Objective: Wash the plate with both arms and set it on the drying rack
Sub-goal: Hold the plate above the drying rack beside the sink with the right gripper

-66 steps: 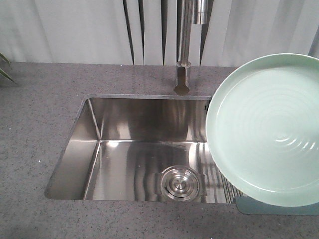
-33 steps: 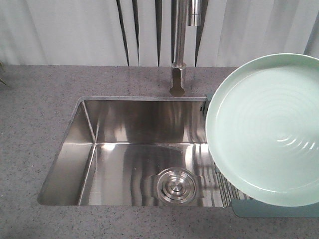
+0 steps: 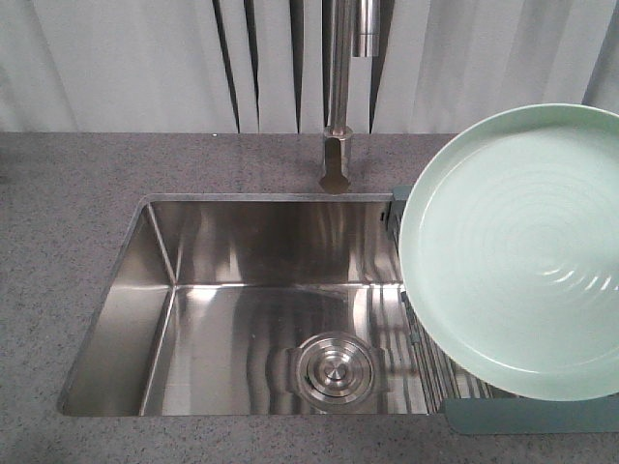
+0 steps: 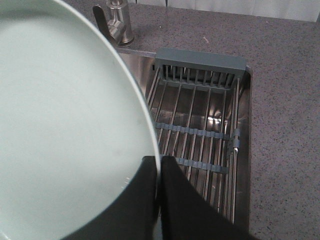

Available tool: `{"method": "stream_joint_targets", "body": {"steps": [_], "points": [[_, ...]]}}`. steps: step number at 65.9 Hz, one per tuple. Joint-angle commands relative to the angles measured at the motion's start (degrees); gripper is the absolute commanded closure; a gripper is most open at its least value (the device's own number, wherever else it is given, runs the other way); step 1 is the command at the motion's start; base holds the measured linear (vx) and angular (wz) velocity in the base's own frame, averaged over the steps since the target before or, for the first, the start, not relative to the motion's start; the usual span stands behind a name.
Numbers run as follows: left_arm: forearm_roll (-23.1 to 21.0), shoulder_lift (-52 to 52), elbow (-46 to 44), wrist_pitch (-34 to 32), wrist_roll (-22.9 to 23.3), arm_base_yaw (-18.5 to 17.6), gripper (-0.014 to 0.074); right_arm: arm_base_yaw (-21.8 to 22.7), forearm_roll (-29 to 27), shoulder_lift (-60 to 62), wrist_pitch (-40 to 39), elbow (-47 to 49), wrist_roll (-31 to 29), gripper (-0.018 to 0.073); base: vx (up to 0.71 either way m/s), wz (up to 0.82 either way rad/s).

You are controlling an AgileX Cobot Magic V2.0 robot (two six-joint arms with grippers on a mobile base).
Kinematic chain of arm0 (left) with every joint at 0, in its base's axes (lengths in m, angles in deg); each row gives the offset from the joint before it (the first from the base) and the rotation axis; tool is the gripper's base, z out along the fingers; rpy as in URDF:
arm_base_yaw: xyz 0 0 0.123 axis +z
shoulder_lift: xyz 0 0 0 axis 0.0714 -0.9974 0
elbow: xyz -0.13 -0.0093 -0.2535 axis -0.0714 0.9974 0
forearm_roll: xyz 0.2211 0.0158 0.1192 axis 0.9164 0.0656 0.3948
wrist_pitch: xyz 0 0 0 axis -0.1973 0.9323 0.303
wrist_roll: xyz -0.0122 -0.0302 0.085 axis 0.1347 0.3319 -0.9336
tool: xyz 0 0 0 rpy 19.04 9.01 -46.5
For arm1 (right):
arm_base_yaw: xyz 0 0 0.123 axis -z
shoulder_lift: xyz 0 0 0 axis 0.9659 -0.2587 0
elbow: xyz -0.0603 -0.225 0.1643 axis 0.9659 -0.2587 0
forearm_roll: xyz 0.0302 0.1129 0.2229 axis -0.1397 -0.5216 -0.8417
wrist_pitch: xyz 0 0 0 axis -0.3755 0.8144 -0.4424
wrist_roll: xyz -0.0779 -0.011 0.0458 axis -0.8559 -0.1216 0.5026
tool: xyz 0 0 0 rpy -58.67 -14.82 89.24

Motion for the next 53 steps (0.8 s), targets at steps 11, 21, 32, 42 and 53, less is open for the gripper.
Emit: {"method": "stream_joint_targets", "body": {"steps": [11,21,32,42,53], "points": [[-0.46,-0.26,1.44,-4.37,0.2,-0.46,0.0603,0.35,-0.71,0.21,-3.86,1.34,0.0,0.0563,0.03,-0.05],[-0.46,-0.26,1.44,-4.37,0.2,-0.46,0.0603,0.35,-0.71,0.21,-3.86,1.34,0.0,0.0563,0.03,-0.03],[-0.46,-0.26,1.44,-4.37,0.2,-0.46,0.0603,0.35,-0.71,0.21,-3.86,1.34,0.0,0.0563,0.02,-0.03],[-0.46,-0.26,1.44,-4.37,0.2,-0.46,0.0603,0.35,-0.71,0.21,-3.86,1.34,0.0,0.0563,0.02,-0.01],[-0.46,-0.26,1.44,-4.37,0.2,-0.46,0.0603,0.35,-0.71,0.21,-3.86,1.34,0.0,0.0563,0.02,0.0]]}}
